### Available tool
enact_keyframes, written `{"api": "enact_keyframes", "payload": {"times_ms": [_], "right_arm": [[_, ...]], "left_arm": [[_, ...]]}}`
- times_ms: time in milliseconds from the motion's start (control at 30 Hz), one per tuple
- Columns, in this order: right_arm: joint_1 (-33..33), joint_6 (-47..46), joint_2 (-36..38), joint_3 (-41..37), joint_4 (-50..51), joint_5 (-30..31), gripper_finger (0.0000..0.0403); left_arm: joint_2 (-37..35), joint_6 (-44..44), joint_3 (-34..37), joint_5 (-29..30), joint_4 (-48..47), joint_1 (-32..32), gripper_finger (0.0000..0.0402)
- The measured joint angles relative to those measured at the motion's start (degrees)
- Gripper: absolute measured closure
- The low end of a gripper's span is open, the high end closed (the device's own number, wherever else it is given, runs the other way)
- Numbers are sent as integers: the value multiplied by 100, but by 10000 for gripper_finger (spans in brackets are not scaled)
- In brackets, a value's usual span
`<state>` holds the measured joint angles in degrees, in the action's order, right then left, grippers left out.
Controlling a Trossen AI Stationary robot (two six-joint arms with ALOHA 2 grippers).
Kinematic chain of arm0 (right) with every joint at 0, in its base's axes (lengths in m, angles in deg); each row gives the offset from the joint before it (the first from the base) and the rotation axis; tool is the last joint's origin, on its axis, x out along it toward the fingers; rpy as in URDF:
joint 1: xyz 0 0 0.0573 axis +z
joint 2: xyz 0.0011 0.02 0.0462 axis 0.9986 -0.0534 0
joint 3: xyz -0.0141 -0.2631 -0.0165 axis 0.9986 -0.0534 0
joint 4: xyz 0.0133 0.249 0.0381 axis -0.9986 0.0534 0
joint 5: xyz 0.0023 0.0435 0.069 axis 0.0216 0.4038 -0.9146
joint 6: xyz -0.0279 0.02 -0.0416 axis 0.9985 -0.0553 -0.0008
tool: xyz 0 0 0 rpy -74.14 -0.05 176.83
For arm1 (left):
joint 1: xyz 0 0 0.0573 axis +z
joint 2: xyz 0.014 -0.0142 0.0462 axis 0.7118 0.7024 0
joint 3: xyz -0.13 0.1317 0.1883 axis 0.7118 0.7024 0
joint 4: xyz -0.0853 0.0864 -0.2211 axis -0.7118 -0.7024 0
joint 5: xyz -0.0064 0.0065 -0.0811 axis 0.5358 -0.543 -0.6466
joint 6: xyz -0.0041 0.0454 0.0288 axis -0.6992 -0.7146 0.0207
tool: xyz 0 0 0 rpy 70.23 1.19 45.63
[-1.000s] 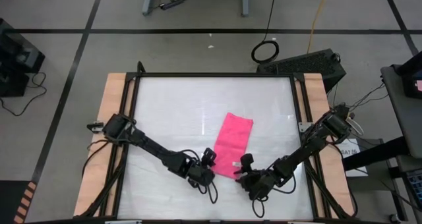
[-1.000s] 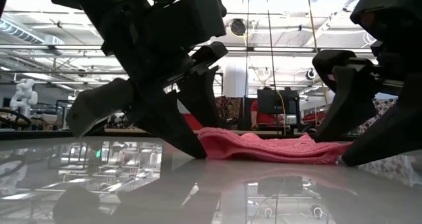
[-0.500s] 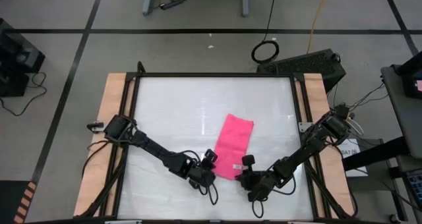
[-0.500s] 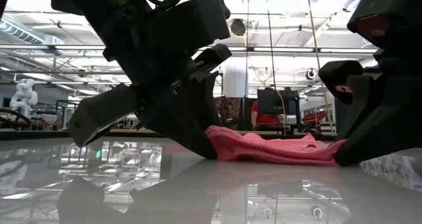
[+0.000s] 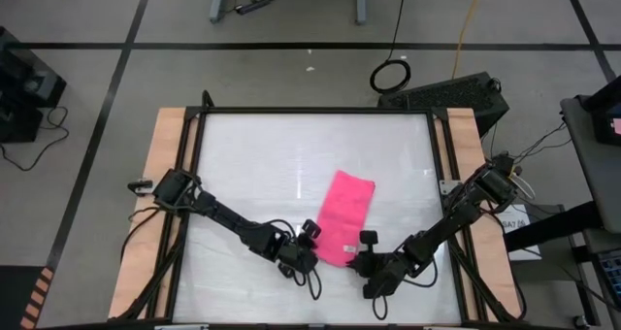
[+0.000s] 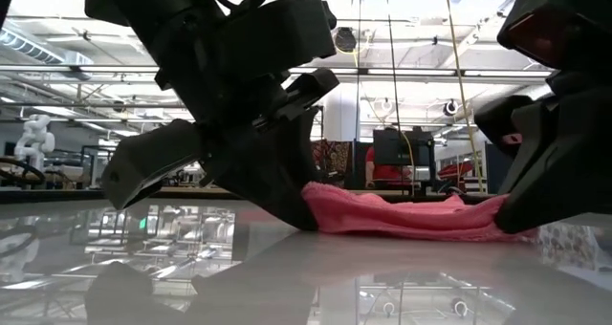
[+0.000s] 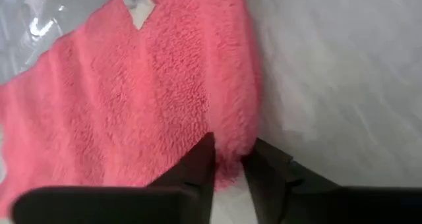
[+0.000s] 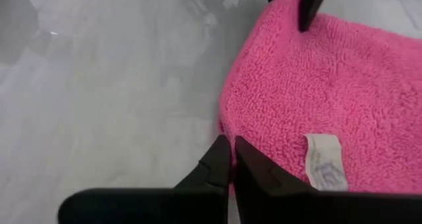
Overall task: Roll towel
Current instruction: Roll the pink towel
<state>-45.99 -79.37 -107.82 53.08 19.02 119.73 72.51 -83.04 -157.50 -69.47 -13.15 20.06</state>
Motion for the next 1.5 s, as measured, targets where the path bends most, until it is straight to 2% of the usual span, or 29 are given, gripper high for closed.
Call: {"api": "enact_keyframes", "payload": {"times_ms": [200,333,500,733,867,1133,1500], "right_arm": [[2,-297,4,0,4,-16,402],[2,-613,150,-2,217,-22,403],[4,-823,603,-2,576,34,403],[-53,-1362,1093,-2,1238,55,403],[-98,-1631,1108,-6,1561,16,402],[-127,-1677,1086,-7,1497,4,402],[-127,-1772,1084,-7,1488,8,402]], "left_arm": [[0,11,-4,481,-99,-128,224],[2,-3,-9,643,-269,-213,202],[0,2,-10,715,-390,-288,208],[6,-8,15,792,-96,-380,221],[13,7,17,770,86,-443,221],[56,-25,24,480,746,-477,221],[564,-285,-22,702,1193,-490,222]]}}
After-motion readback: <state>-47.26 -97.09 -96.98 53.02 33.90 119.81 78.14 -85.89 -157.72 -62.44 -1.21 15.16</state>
